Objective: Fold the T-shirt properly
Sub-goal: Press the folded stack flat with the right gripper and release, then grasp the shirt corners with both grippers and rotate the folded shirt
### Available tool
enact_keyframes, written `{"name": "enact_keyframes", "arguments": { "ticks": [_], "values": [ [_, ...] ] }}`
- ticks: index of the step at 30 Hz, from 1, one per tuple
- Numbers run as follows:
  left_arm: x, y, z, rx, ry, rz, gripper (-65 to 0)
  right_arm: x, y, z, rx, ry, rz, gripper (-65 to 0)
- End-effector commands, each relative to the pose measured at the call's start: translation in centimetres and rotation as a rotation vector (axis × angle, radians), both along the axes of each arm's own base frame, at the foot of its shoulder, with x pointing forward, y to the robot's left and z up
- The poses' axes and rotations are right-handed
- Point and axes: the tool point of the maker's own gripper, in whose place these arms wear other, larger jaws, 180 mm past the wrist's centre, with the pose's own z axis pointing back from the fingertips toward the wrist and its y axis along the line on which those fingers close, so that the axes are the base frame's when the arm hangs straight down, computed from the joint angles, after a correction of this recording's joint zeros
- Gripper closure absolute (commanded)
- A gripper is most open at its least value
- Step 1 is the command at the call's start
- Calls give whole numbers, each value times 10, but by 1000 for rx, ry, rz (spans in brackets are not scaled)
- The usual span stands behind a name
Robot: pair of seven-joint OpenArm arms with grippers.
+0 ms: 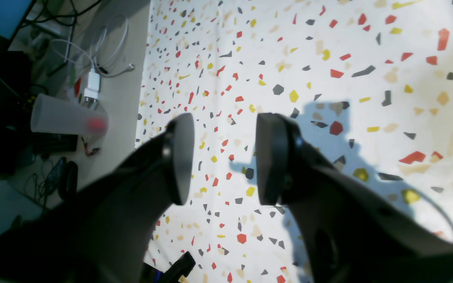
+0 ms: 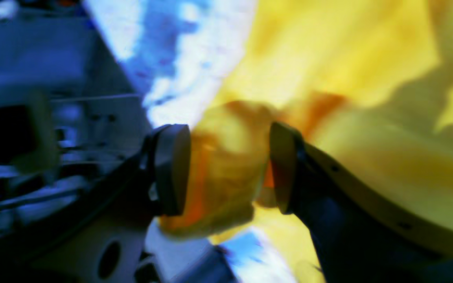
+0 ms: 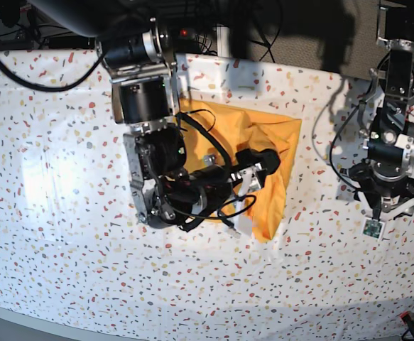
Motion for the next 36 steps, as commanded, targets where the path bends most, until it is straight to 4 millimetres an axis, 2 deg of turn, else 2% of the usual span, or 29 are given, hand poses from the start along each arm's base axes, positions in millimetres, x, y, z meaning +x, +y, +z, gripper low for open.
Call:
{"name": "enact_keyframes", "arguments": {
  "ticks": [1, 4, 9, 13, 17, 20, 22, 25, 28, 30, 32, 36],
  "values": [
    [6, 4, 18, 19, -57, 2, -245, 7, 14, 27, 80, -38, 17, -323],
    [6, 4, 18, 19, -57, 1, -245, -5, 32, 44, 181, -24, 73, -323],
    [6, 4, 18, 19, -57, 2, -245, -7, 38, 58, 258, -65, 114, -323],
    [6, 4, 18, 19, -58, 1, -245, 10, 34, 81, 325, -99, 77, -323],
    [7, 4, 18, 19, -60, -1, -245, 29, 29, 125, 472, -137, 46, -323],
    [7, 1, 16, -3, -55, -7, -245, 51, 16, 145, 475, -195, -1, -323],
    [9, -14, 12, -97, -58, -52, -245, 71, 2, 143, 387, -243, -55, -323],
    [14, -53, 9, -314, -76, -182, -245, 109, -31, 127, 184, -322, -192, -323],
    [11, -90, 9, -484, -50, -317, -245, 133, -53, 117, 81, -392, -307, -323],
    [6, -110, 14, -557, -42, -402, -245, 137, -67, 103, 11, -408, -337, -323],
    [-3, -134, 29, -593, -53, -509, -245, 135, -84, 86, -45, -398, -340, -323],
    [-35, -185, 58, -714, -78, -716, -245, 130, -116, 49, -174, -418, -358, -323]
  ]
}}
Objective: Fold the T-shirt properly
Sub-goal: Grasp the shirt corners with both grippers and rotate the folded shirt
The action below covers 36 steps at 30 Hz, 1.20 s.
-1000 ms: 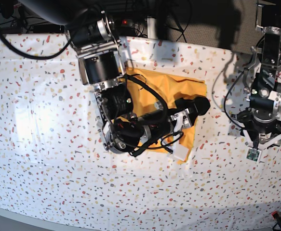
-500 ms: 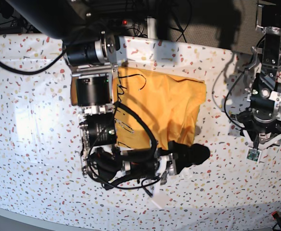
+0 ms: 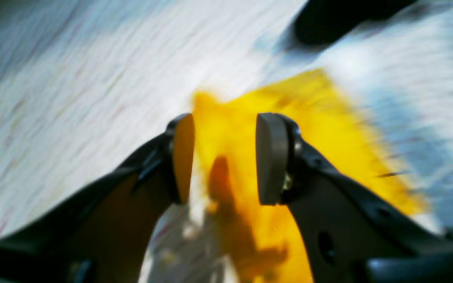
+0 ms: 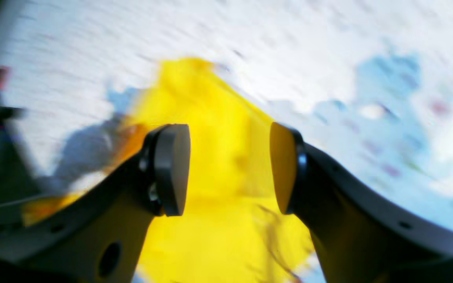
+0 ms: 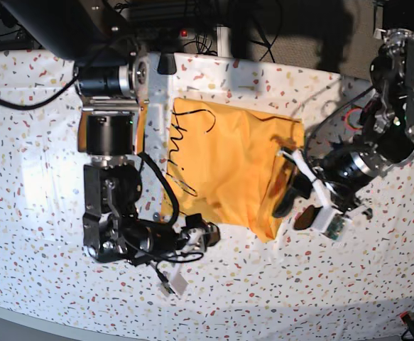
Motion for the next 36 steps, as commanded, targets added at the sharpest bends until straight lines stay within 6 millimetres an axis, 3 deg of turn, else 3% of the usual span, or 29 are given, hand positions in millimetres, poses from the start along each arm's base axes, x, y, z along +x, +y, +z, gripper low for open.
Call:
{"name": "enact_keyframes", "arguments": {
  "ticks": [1, 4, 10, 17, 19, 27, 31, 36],
  "values": [
    [-6, -9, 8, -44, -19, -25, -245, 13, -4, 17, -4, -72, -6, -323],
    [-18, -21, -12, -102, 39, -21, -245, 6, -24, -6, -84, -82, -18, -323],
    [-25, -14, -93, -86, 242, 54, -245, 0, -32, -22, -92, -121, -28, -323],
    [-21, 24, -179, 103, 367, 151, -245, -10, -31, -35, -78, -103, -32, -323],
    [-17, 29, -183, 112, 375, 168, -245, -14, -31, -42, -78, -87, -31, -323],
    [9, 29, -162, 107, 309, 170, -245, -29, -38, -69, -110, -2, -31, -323],
    [25, 35, -151, 157, 259, 180, -245, -47, -49, -90, -153, 79, -23, -323],
    [31, 35, -145, 145, 235, 183, -245, -74, -64, -100, -130, 145, -23, -323]
  ]
}}
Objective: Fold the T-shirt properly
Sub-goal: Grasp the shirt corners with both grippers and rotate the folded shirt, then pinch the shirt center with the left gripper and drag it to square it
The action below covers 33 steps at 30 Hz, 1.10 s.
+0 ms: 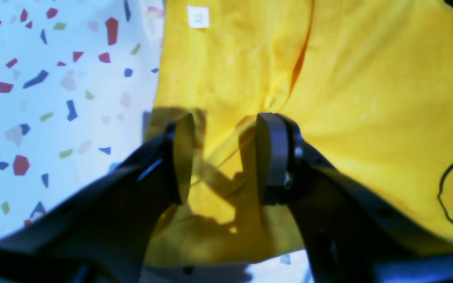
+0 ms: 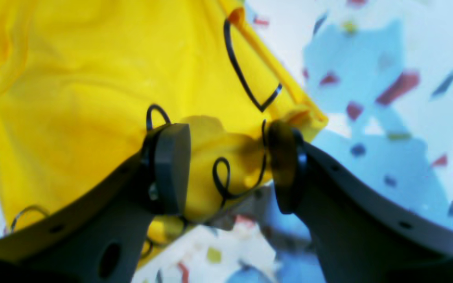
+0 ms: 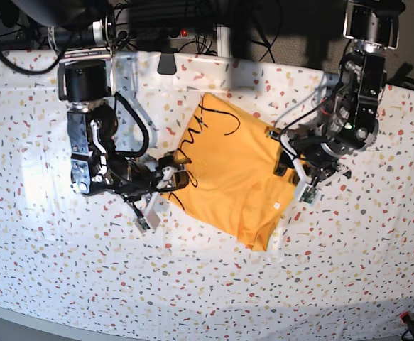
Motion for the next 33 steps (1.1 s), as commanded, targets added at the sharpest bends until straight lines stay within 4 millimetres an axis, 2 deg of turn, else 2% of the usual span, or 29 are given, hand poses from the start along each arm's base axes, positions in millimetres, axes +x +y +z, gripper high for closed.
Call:
{"name": "enact_keyframes", "arguments": {
  "ticks": [1, 6, 15, 22, 26, 33],
  "values": [
    [14, -1, 18, -26, -70, 5, -245, -5, -9, 0, -41, 21, 19, -323],
    [16, -2, 22, -35, -88, 4, -245, -32, -13, 1, -30, 40, 40, -323],
    [13, -8, 20, -64, -64, 4, -245, -94, 11, 2, 59, 121, 115, -323],
    [14, -12, 22, -78, -73, 2, -245, -131, 24, 5, 111, 138, 141, -323],
    [14, -30, 25, -122, -70, -1, -245, -140, 37, 9, 155, 143, 148, -323],
    [10, -66, 32, -194, -71, -46, -245, -139, 47, 12, 181, 138, 149, -323]
  ]
}}
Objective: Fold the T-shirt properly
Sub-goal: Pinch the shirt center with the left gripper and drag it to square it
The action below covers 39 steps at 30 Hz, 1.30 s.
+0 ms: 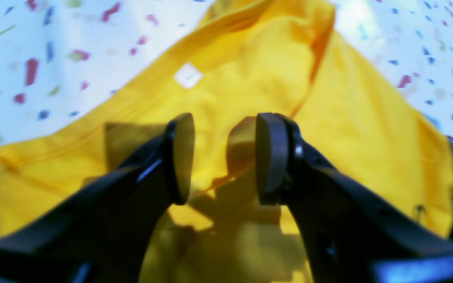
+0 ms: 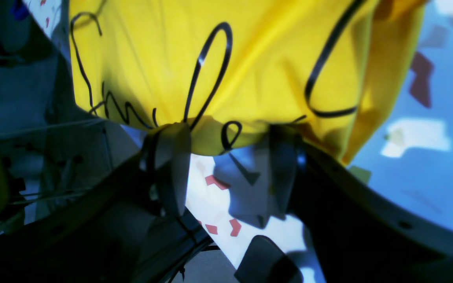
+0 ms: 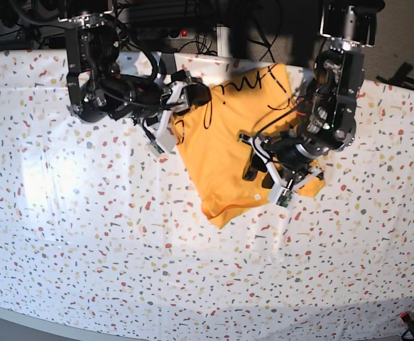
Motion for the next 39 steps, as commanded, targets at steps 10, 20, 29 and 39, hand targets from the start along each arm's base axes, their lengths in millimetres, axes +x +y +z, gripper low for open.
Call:
{"name": "enact_keyframes", "arguments": {
  "ticks": [10, 20, 29, 39],
  "values": [
    [-16, -63, -21, 54, -2, -193, -245, 5, 1, 11, -1, -39, 18, -323],
    [13, -64, -16, 118, -38, -206, -245, 45, -51, 86, -103, -335, -66, -323],
    [-16, -106, -16, 88, -35, -368, -245, 91, -137, 176, -76, -613, -384, -323],
    [-66, -159, -24, 144, -75, -603, -245, 96, -164, 197, -59, -673, -478, -323]
  ]
}}
